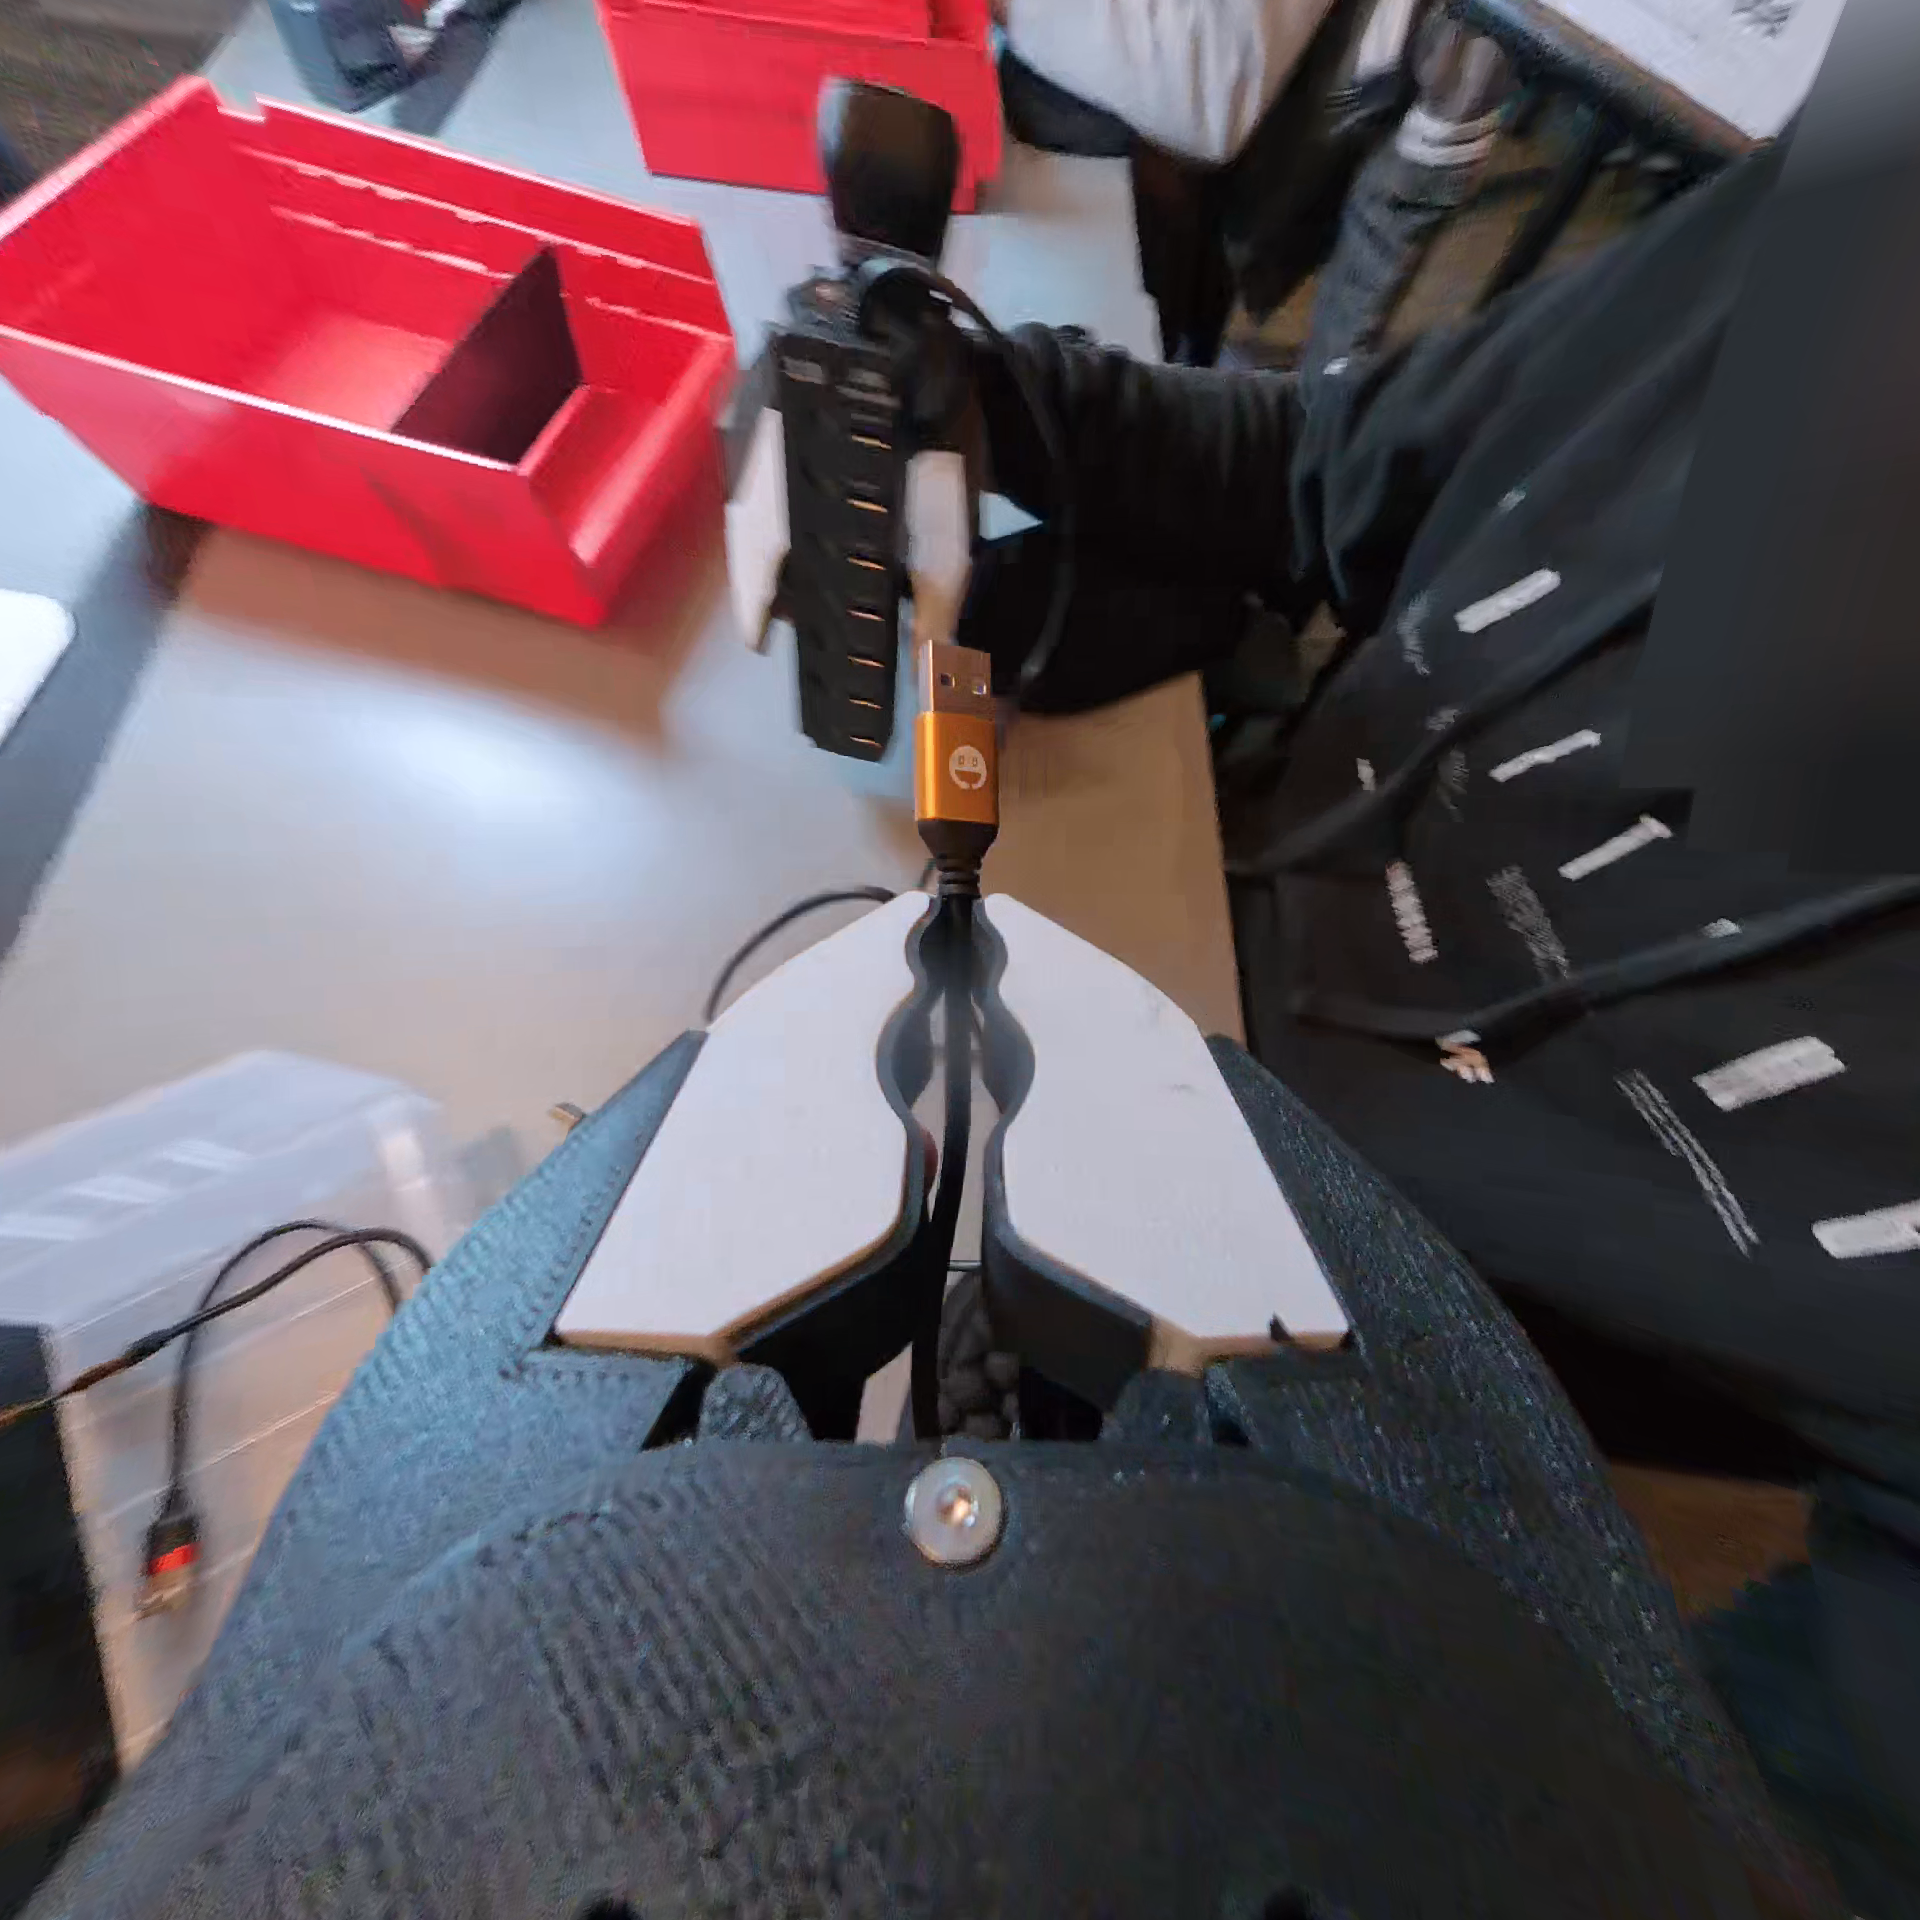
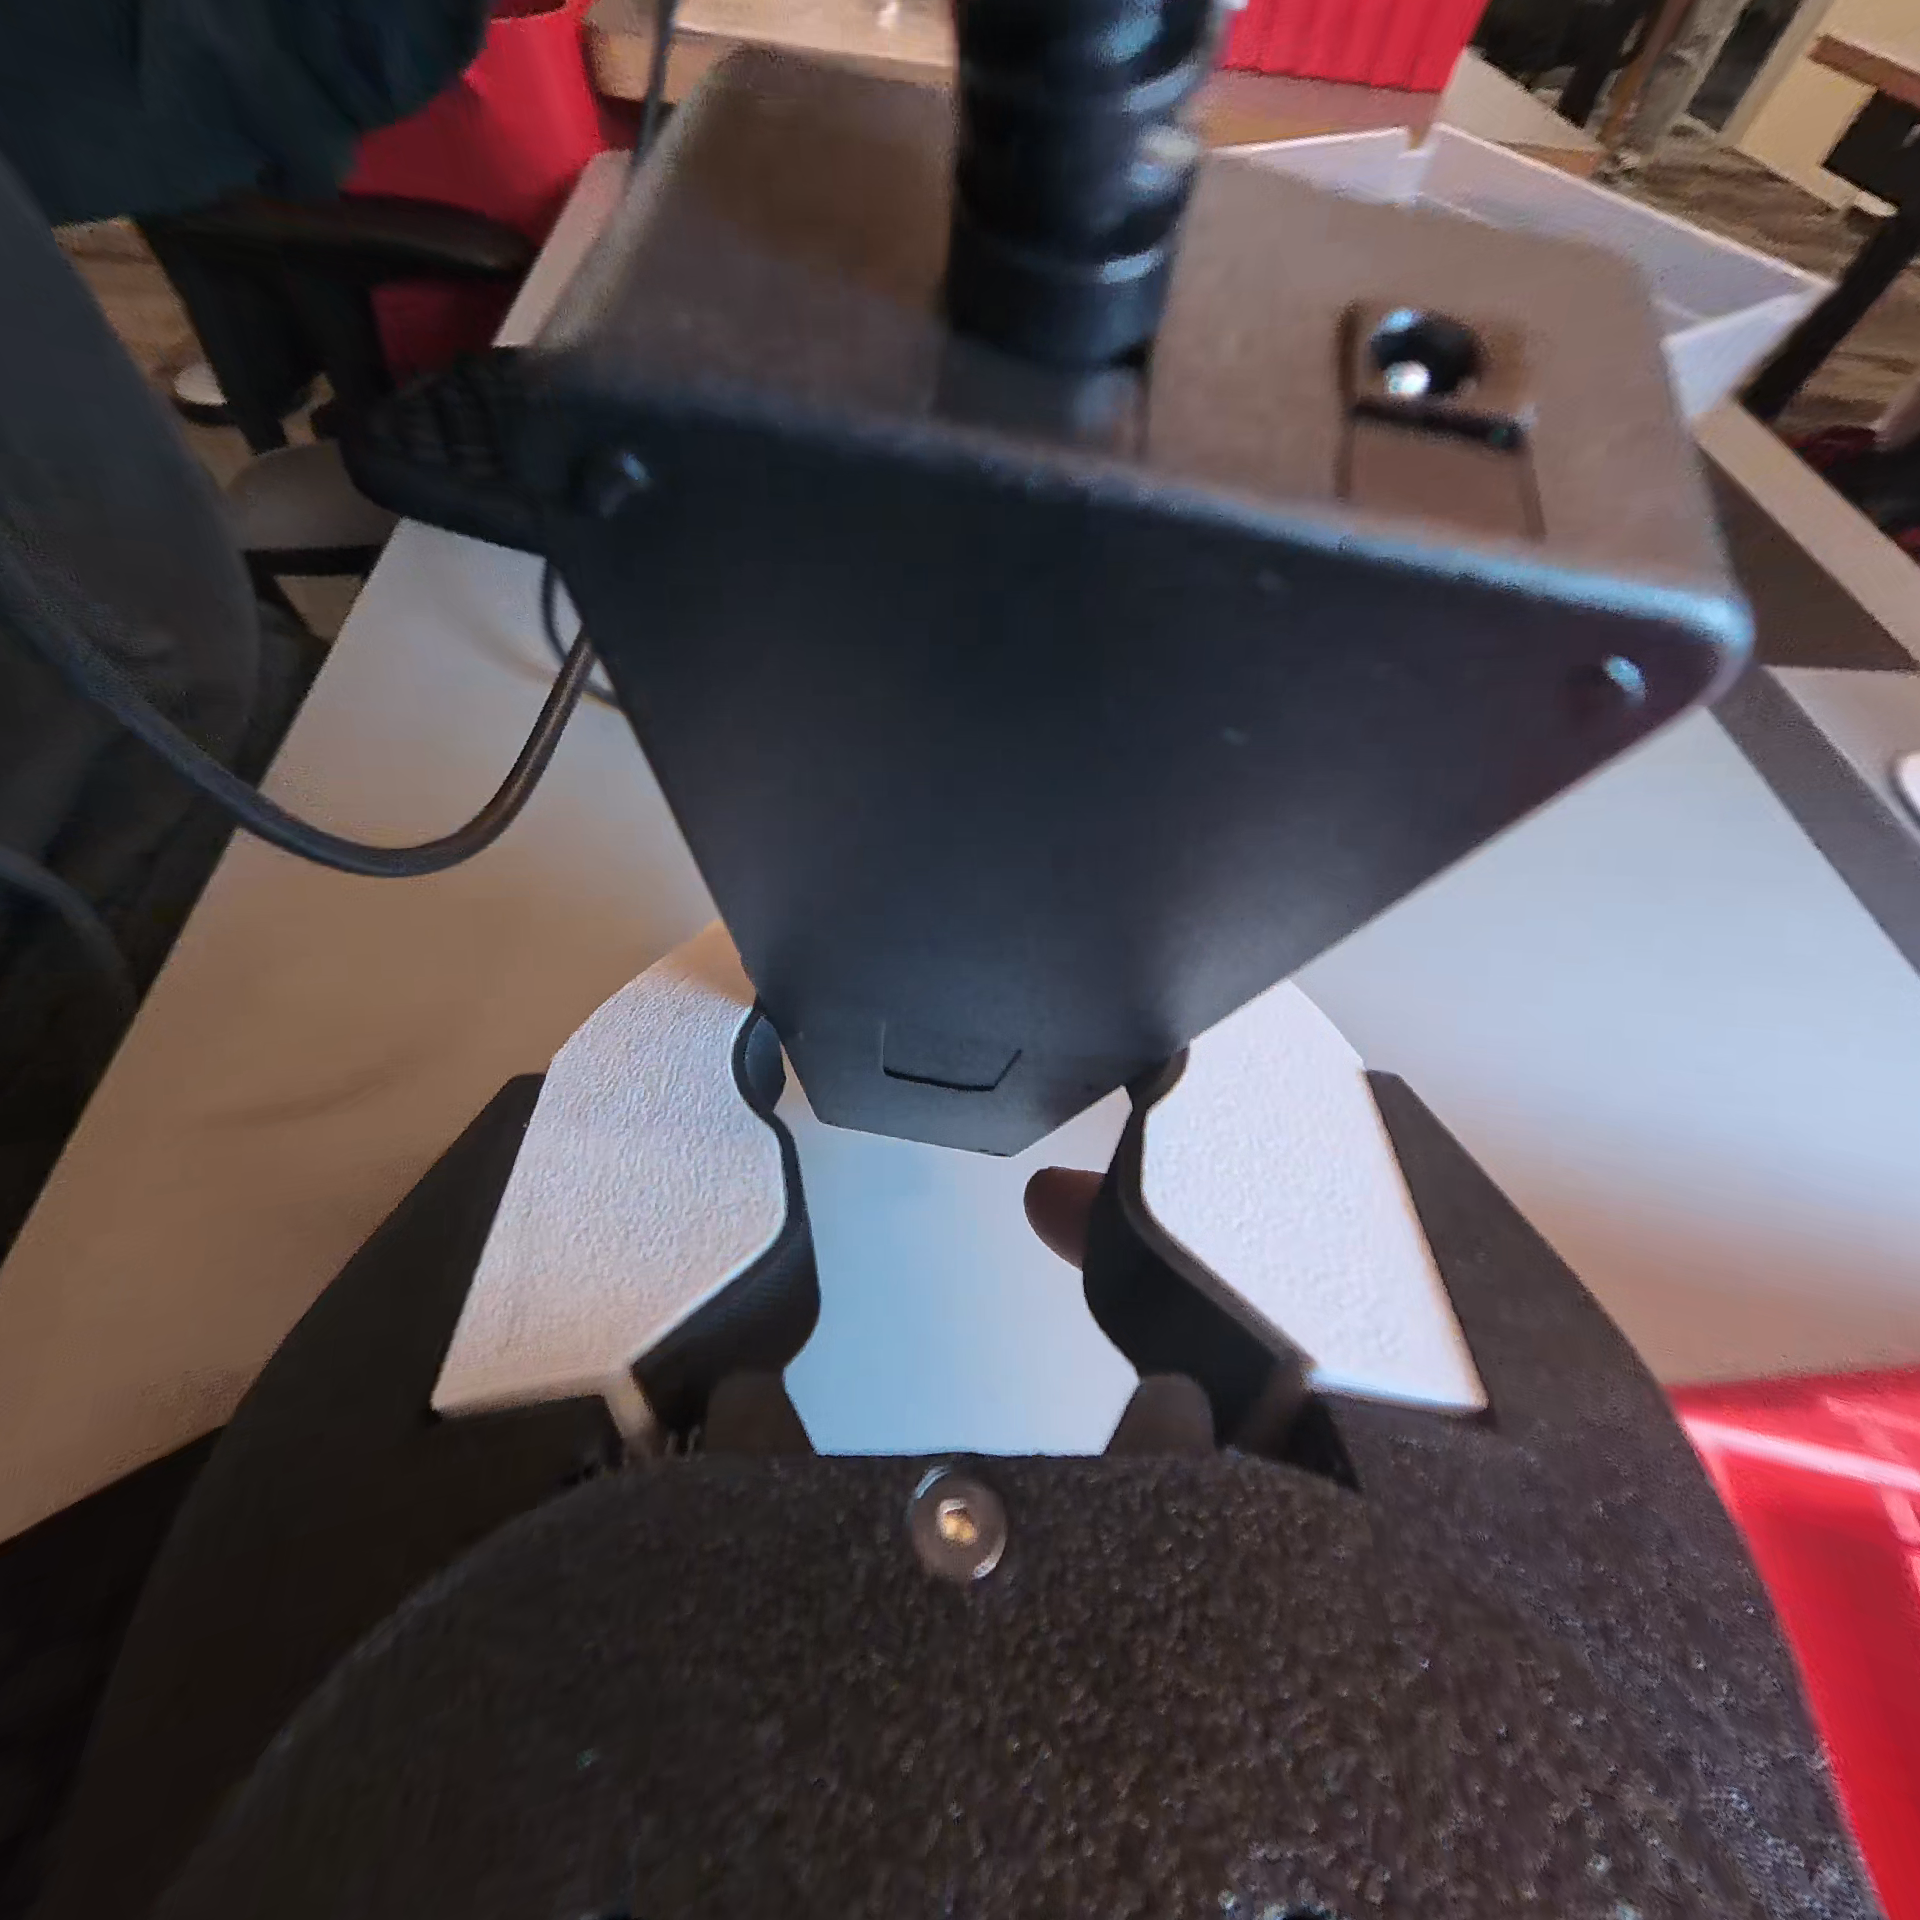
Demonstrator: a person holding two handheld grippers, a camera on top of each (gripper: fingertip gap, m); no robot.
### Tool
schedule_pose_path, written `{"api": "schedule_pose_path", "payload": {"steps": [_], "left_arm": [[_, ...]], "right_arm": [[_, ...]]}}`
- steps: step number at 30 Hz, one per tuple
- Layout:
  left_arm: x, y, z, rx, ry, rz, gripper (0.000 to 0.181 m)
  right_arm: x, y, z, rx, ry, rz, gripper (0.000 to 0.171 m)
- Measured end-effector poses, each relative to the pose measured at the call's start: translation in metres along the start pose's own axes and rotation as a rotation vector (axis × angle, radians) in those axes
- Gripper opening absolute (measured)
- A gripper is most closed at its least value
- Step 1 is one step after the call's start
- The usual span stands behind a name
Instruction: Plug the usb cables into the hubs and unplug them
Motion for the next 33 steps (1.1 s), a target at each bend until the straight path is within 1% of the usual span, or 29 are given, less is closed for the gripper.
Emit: {"api": "schedule_pose_path", "payload": {"steps": [1,3,8,10,11,14,19,24,29,31,33], "left_arm": [[-0.006,0.006,-0.003,-0.036,0.0,-0.024,0.004],[-0.008,0.036,-0.005,-0.019,-0.008,-0.113,0.004],[0.016,0.139,-0.011,0.05,-0.024,-0.396,0.004],[0.022,0.163,-0.01,0.072,-0.011,-0.457,0.004],[0.025,0.169,-0.012,0.043,0.013,-0.494,0.004],[0.027,0.177,-0.013,0.039,0.02,-0.539,0.004],[0.027,0.177,-0.012,0.03,0.016,-0.589,0.004],[0.03,0.179,-0.011,0.112,-0.093,-0.61,0.004],[0.032,0.178,-0.014,0.163,-0.179,-0.656,0.004],[0.03,0.179,-0.012,0.184,-0.191,-0.646,0.004],[0.029,0.178,-0.013,0.201,-0.201,-0.613,0.003]], "right_arm": [[-0.004,0.005,-0.005,-0.025,-0.014,0.007,0.064],[-0.014,0.017,-0.015,-0.071,-0.045,0.026,0.064],[-0.029,0.035,-0.033,-0.126,-0.093,0.067,0.064],[-0.03,0.037,-0.035,-0.126,-0.099,0.072,0.064],[-0.029,0.036,-0.036,-0.126,-0.098,0.071,0.064],[-0.026,0.033,-0.033,-0.117,-0.086,0.068,0.064],[-0.024,0.034,-0.034,-0.117,-0.097,0.044,0.064],[-0.026,0.035,-0.033,-0.067,-0.149,0.007,0.064],[-0.027,0.04,-0.038,-0.049,-0.224,-0.073,0.064],[-0.025,0.041,-0.038,-0.035,-0.238,-0.099,0.064],[-0.026,0.039,-0.036,-0.016,-0.227,-0.079,0.064]]}}
Point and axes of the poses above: each gripper's, where its closed fingertips meet, y out along the fingers, x out of its underside, z = x × y across the jaws, the point moved 5 cm from there along -y, back along the fingers, and after that the axes turned 11 degrees about -y, right-handed, at the moved point
